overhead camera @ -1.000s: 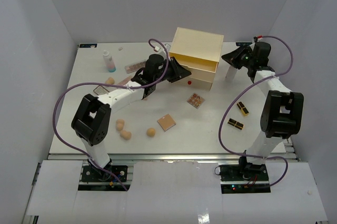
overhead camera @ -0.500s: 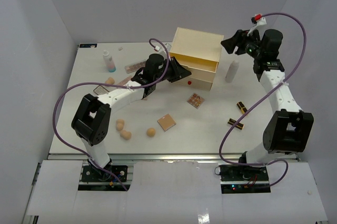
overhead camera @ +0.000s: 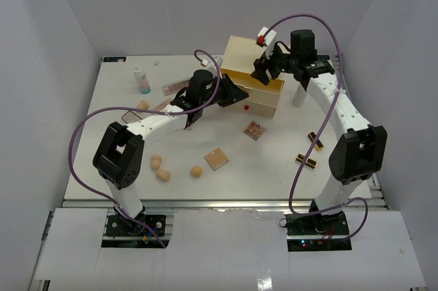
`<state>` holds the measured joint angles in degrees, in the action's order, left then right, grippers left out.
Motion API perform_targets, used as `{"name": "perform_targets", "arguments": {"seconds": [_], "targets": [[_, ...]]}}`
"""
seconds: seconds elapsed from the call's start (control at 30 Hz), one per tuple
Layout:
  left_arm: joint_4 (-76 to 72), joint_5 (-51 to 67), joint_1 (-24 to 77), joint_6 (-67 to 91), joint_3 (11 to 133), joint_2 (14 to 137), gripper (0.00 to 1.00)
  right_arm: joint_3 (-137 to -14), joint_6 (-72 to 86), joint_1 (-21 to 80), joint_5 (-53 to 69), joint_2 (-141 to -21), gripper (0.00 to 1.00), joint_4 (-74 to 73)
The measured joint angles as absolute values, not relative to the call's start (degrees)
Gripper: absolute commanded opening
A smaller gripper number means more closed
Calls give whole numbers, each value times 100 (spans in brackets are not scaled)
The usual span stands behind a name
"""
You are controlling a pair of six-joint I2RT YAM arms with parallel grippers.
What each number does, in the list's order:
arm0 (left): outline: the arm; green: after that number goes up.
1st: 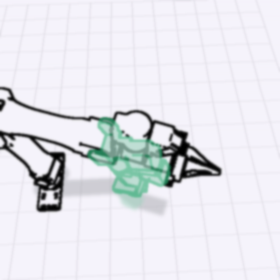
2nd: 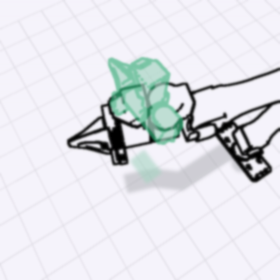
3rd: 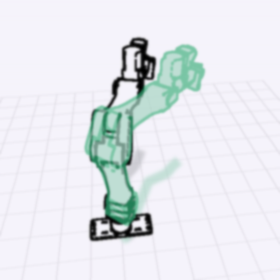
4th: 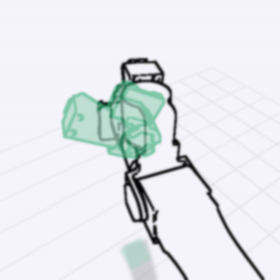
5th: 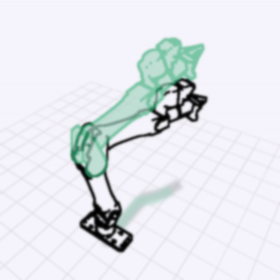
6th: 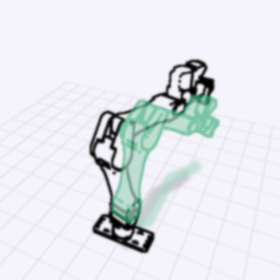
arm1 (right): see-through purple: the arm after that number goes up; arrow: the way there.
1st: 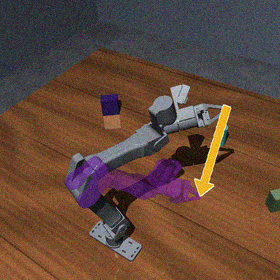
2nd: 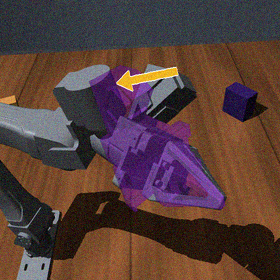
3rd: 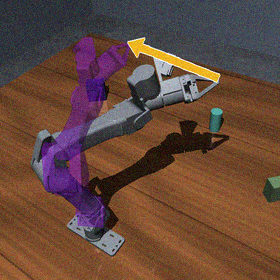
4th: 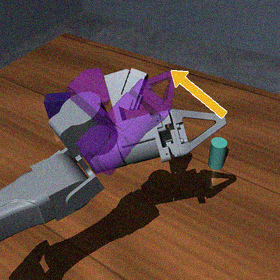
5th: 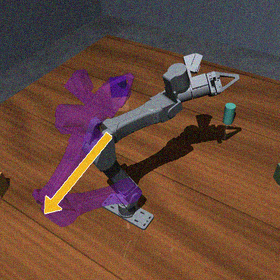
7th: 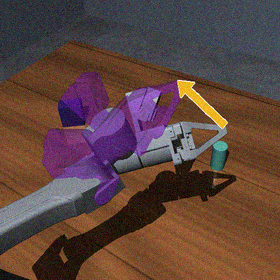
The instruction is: Organize the makeup
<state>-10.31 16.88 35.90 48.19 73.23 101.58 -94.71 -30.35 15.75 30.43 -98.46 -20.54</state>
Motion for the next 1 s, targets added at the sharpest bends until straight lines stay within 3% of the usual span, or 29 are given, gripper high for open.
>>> {"name": "perform_targets", "arguments": {"seconds": [0.23, 0.6, 1.0], "targets": [[-1031, 1720, 3577, 4798, 7323, 10158, 0, -9522, -3755, 2000, 2470, -9977, 71, -2442], [-1001, 1773, 3532, 4738, 7360, 10162, 0, -9680, -3869, 2312, 1395, -10182, 45, -2237], [-1053, 1635, 3370, 4610, 7389, 10183, 0, -10173, -3382, 2456, 895, -10614, 44, -2076]]}}
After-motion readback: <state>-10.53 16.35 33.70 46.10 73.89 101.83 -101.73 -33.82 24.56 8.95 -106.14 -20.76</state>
